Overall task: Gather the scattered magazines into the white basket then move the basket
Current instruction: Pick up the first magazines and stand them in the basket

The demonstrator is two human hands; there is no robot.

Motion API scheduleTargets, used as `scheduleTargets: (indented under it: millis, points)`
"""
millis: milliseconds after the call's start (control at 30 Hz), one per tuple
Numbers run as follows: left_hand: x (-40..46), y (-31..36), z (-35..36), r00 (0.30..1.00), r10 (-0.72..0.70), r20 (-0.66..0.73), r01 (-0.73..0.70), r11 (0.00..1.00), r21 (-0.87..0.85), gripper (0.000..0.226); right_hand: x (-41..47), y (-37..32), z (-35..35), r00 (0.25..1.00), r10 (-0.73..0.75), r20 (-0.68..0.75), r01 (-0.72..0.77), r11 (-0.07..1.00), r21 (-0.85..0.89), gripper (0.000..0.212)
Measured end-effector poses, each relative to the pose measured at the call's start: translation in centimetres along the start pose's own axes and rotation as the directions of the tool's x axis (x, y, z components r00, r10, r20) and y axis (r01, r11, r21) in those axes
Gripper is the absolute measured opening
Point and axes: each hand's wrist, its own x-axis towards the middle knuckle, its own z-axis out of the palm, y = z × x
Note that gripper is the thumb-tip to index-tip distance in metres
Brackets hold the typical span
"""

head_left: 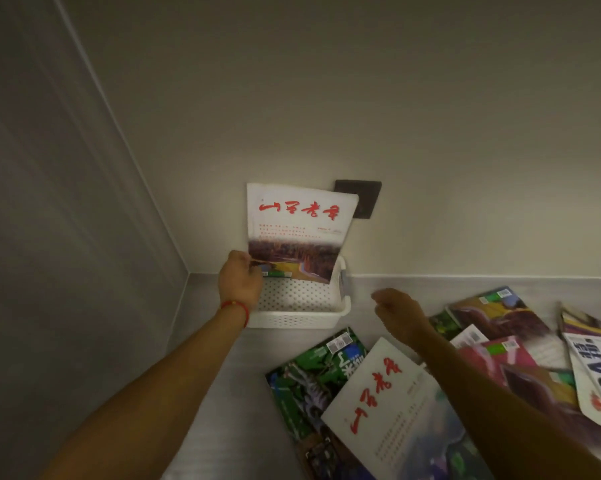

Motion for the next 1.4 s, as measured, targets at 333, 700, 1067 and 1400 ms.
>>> scheduleTargets:
  millis: [333, 700, 1067, 1400]
  points:
    - [-24.0, -5.5, 8.1, 0.840, -0.104, 0.532, 0.028, 0.988, 0.150, 0.045, -11.9, 12.0, 3.1, 0.995, 0.099, 0.004, -0.092, 0.941, -0.325, 0.047]
    - [-25.6, -4.9, 6.5, 0.821, -0.274, 0.501, 0.274, 0.959, 0.076, 0.051, -11.9, 10.6, 3.0, 0.976, 0.151, 0.157, -0.112, 0.966, -0.233, 0.060]
    - [-19.8, -3.1, -1.0, 0.831, -0.279, 0.482, 0.514, 0.717, -0.471, 0.024, -11.7, 4.9, -0.8, 0.972, -0.031, 0.232, -0.110, 0.815, 0.570, 0.011]
    - [-13.8, -1.0, -6.0, 0.933, 0.067, 0.354, 0.077, 0.922, -0.379, 0.016, -8.7, -3.9, -2.1, 0.997, -0.022, -0.072, 0.063, 0.772, 0.633, 0.018]
